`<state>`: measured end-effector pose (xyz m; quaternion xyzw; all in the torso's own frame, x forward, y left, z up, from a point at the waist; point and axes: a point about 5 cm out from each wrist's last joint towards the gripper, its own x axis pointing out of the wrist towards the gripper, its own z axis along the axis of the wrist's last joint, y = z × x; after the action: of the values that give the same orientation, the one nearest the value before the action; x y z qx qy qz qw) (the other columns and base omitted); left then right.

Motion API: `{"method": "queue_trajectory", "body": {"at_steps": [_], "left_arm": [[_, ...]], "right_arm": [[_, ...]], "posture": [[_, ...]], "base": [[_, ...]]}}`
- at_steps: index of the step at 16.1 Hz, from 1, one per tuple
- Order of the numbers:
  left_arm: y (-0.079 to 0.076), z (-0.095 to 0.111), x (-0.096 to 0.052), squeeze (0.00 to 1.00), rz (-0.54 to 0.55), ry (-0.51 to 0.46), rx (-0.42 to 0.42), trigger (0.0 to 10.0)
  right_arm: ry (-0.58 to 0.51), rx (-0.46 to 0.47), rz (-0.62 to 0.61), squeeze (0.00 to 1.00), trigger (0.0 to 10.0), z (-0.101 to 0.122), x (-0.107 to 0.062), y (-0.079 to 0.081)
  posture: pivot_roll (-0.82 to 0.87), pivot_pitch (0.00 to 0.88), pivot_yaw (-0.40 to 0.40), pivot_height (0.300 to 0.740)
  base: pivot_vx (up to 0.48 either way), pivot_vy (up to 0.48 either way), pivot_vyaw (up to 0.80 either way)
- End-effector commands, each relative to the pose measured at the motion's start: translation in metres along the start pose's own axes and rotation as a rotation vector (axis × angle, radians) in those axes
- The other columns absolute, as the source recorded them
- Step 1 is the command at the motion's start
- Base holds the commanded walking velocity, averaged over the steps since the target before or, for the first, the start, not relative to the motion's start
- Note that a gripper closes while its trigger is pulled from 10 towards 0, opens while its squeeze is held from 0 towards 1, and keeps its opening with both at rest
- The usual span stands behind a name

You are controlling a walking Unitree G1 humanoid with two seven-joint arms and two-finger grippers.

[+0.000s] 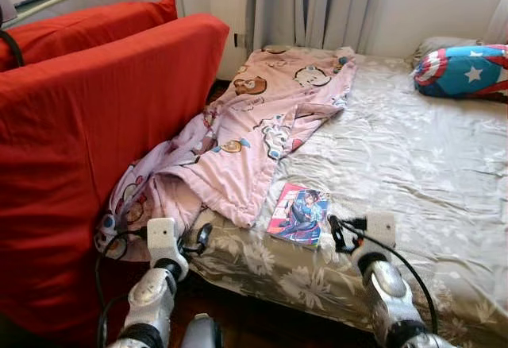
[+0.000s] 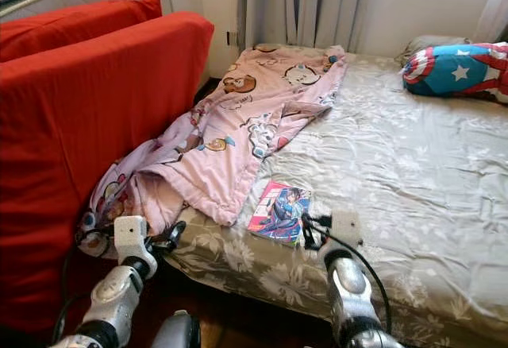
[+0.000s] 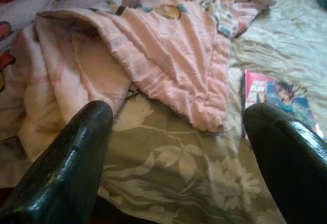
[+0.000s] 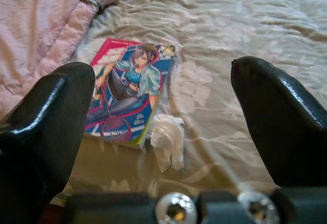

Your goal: Clean up the room

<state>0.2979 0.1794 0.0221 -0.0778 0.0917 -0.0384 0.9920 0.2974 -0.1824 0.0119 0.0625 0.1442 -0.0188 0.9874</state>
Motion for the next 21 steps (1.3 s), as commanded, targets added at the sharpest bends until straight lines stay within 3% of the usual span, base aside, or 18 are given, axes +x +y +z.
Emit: {"method": "queue_trajectory", "body": {"at_steps": [1,5,7,13,19,21], "left_arm": [[-0.001,0.0,-0.002,0.0,0.008,-0.026,0.0,10.0],[-0.007,0.004,-0.008,0.0,0.014,-0.099,0.018,10.0],[-0.005,0.004,-0.013,0.0,0.015,-0.115,0.033,10.0],[0.003,0.0,-0.035,0.0,0.032,-0.125,0.053,10.0],[0.002,0.005,-0.026,0.0,0.046,-0.091,0.046,10.0],[0.003,0.006,-0.025,0.0,0.051,-0.087,0.044,10.0]], "right_arm": [[-0.028,-0.003,0.007,0.0,10.0,0.001,-0.002,-0.001],[-0.139,-0.006,-0.004,0.0,10.0,0.012,-0.005,-0.004],[-0.163,-0.045,-0.005,0.0,10.0,0.006,-0.013,-0.003],[-0.151,-0.034,-0.002,0.0,10.0,-0.018,-0.035,0.003],[-0.163,-0.052,-0.008,0.0,10.0,-0.003,-0.025,0.004],[-0.156,-0.098,0.018,0.0,10.0,-0.003,-0.024,0.006]], "posture": [[0.0,0.0,-0.054,0.645],[0.01,0.0,-0.059,0.645],[0.02,0.0,-0.062,0.645],[0.02,0.0,-0.038,0.645],[-0.01,0.0,-0.023,0.645],[0.0,0.0,-0.026,0.645]], "base": [[0.0,0.0,0.0],[0.0,0.0,0.0],[0.0,0.0,0.0],[0.0,0.0,0.0],[0.042,0.0,0.0],[0.289,0.0,0.0]]}}
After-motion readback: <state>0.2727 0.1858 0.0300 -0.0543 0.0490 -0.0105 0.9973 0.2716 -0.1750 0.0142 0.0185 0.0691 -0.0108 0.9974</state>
